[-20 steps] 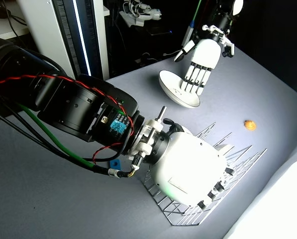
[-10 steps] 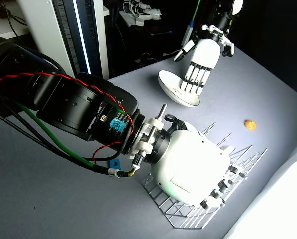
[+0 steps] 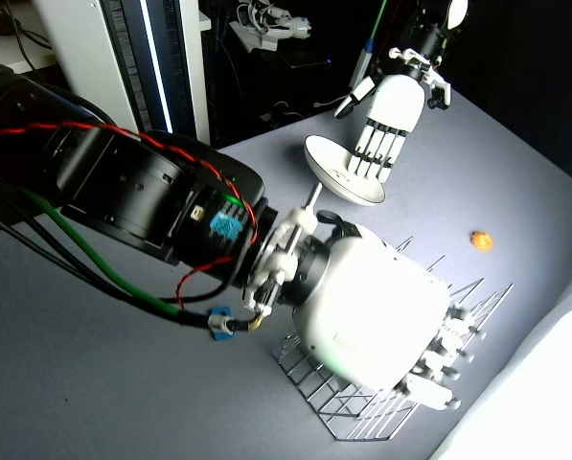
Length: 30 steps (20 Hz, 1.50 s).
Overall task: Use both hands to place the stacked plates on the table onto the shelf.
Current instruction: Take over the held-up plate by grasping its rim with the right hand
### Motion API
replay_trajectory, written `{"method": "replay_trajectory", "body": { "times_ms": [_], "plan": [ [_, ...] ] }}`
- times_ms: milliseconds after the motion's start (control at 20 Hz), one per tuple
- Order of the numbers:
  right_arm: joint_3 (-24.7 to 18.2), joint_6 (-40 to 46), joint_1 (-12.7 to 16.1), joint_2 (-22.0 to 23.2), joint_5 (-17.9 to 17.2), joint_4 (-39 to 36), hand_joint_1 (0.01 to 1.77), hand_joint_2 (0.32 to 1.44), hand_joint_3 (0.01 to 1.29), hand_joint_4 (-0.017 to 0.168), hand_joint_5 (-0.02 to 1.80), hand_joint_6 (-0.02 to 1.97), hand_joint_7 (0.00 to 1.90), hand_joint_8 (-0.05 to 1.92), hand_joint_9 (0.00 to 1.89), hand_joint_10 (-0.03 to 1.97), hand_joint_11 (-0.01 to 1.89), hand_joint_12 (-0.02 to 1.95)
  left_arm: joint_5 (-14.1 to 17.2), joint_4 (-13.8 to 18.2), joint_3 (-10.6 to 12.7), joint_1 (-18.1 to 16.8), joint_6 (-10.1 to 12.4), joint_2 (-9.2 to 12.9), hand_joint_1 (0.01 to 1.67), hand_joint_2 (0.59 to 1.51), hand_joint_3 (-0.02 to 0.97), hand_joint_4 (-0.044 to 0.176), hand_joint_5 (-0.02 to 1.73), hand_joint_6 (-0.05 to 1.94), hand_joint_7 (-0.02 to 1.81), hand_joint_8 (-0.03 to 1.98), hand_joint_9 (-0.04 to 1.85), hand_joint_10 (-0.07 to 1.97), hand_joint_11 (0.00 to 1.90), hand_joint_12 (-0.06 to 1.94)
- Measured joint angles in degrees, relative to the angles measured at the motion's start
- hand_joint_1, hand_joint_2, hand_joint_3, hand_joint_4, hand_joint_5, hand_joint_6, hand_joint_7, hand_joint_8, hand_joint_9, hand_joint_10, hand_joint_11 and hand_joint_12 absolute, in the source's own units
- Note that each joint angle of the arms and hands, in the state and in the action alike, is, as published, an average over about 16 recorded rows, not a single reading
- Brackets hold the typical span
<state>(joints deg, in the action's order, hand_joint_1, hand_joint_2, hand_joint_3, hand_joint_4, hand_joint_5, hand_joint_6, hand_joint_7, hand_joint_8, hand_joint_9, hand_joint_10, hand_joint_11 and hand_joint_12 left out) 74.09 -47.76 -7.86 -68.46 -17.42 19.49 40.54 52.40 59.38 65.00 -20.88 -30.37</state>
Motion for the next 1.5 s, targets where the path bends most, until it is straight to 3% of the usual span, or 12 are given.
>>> {"method": "replay_trajectory", "body": {
  "times_ms": [350,550,650,1050,1500],
  "plan": [
    [-9.1,-8.3,0.1,2.3,-7.5,-13.5,1.07,0.94,0.01,-0.001,0.17,0.04,0.16,0.00,0.15,0.02,0.04,0.31,-0.1,-0.1,0.0,0.0,0.0,0.0,0.02,1.140,0.014,-0.011,-0.01,-0.03,0.00,-0.01,-0.02,-0.04,0.01,0.02],
    [-14.5,-14.0,-1.9,3.0,-10.8,-19.8,1.09,0.92,0.01,0.001,0.04,0.04,0.03,0.01,0.03,0.02,0.02,0.05,-0.1,-0.2,-0.1,0.0,0.0,0.1,0.02,1.141,0.014,-0.011,-0.01,-0.03,0.00,-0.01,-0.02,-0.04,0.01,0.02],
    [-16.8,-16.3,-3.3,2.9,-11.3,-22.2,1.11,0.91,0.01,0.001,0.02,0.04,0.02,0.01,0.02,0.02,0.02,0.01,-0.1,-0.3,-0.1,0.0,0.0,0.1,0.02,1.142,0.014,-0.011,-0.01,-0.03,0.00,-0.01,-0.02,-0.04,0.01,0.02],
    [-21.9,-20.5,-10.0,1.0,-7.3,-27.6,1.14,0.91,0.01,0.002,0.02,0.04,0.02,0.01,0.02,0.02,0.02,0.01,-0.2,-0.5,-0.2,0.0,0.0,0.1,0.02,1.141,0.014,-0.009,-0.01,-0.03,0.00,-0.01,-0.02,-0.04,0.01,0.02],
    [-21.5,-21.9,-14.2,-4.0,-0.9,-29.3,1.14,0.92,0.01,0.002,0.02,0.04,0.02,0.01,0.02,0.02,0.02,0.01,-0.1,-0.8,-0.2,0.2,0.0,0.1,0.02,1.134,0.014,-0.008,-0.01,-0.03,-0.01,-0.01,-0.03,-0.04,0.01,0.02]
  ]
}}
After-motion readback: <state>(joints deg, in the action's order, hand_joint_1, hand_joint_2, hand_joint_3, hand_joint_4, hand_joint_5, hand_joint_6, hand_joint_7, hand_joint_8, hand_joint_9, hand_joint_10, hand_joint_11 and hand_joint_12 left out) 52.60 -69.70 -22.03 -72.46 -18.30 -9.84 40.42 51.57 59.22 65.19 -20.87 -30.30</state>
